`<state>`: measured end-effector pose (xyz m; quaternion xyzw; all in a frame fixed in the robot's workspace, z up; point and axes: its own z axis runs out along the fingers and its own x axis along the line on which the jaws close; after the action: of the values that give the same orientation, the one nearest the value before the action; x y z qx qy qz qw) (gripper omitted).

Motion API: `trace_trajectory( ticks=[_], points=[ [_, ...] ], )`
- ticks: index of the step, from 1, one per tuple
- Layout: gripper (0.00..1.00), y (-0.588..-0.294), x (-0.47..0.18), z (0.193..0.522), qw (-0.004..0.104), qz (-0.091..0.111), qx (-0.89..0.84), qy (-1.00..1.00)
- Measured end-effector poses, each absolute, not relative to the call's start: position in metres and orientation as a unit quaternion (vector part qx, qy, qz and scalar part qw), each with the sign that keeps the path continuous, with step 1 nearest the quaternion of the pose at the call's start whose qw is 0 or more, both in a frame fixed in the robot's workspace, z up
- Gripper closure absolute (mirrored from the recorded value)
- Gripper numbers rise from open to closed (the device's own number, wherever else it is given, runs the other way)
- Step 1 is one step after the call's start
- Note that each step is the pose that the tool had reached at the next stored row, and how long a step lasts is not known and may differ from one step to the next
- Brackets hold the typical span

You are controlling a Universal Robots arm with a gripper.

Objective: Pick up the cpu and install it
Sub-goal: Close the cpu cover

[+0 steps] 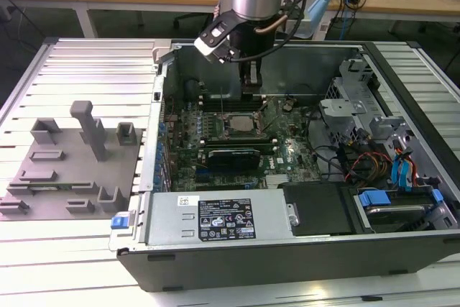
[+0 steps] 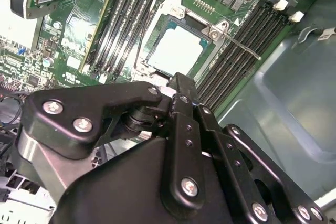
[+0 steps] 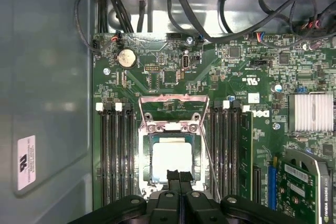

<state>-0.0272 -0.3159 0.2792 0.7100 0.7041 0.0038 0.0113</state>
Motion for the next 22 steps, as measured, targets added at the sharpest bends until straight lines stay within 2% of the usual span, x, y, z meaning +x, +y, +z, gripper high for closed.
trace_trajectory(
  ticks=[8, 22],
  points=[
    [0.89, -0.316, -0.027, 0.291, 0.011, 0.004, 0.71, 0.704],
    [0.89, -0.316, -0.023, 0.292, 0.011, 0.004, 0.71, 0.704]
  ],
)
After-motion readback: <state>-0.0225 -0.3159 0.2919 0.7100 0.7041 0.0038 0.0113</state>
